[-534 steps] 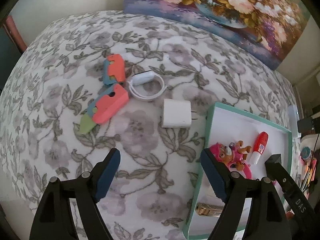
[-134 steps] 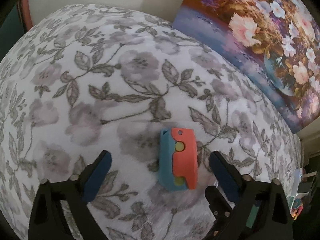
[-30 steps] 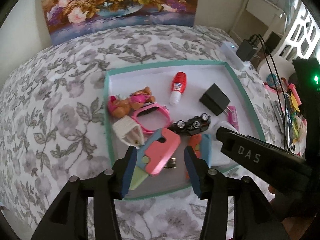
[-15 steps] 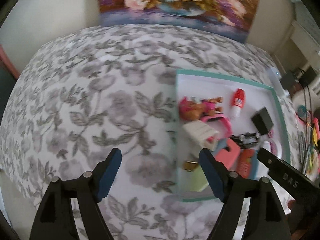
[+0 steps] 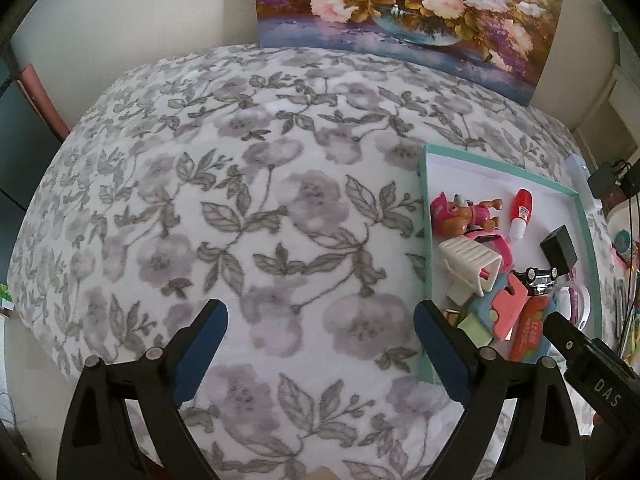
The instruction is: Organize rigid objects
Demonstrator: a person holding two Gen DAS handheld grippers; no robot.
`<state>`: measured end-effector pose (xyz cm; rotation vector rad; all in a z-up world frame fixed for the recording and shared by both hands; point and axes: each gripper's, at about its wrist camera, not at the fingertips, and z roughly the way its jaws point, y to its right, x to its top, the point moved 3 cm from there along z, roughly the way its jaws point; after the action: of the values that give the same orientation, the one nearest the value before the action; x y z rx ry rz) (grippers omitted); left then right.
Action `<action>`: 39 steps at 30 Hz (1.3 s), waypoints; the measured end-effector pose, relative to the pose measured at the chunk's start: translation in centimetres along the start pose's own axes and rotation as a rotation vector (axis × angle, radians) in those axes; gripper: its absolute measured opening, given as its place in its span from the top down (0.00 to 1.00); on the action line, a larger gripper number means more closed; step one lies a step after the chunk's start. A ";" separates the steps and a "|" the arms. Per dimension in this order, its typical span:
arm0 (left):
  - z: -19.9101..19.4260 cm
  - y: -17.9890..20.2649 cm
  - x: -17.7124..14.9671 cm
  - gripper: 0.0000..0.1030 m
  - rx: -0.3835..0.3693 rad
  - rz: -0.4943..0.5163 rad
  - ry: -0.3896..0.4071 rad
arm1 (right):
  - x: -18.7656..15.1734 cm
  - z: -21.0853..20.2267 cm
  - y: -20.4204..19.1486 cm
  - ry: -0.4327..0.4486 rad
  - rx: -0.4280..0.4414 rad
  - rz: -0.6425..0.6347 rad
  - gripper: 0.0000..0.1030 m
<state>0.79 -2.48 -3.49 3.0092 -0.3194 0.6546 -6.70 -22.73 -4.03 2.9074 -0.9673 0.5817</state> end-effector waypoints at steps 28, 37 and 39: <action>-1.7 -1.5 -0.9 0.08 0.040 0.043 0.009 | -0.8 -1.8 -1.6 0.049 -0.006 -0.047 0.00; -1.7 -1.5 -0.9 0.08 0.056 0.051 0.010 | -0.8 -1.7 -1.6 0.051 -0.014 -0.052 0.00; -1.7 -1.7 -0.8 0.08 0.057 0.047 0.010 | -0.7 -1.7 -1.5 0.051 -0.012 -0.052 0.00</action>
<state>-0.30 -0.54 -2.30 3.0604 -0.3779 0.6937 -6.94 -20.85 -2.56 2.8820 -0.8842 0.6407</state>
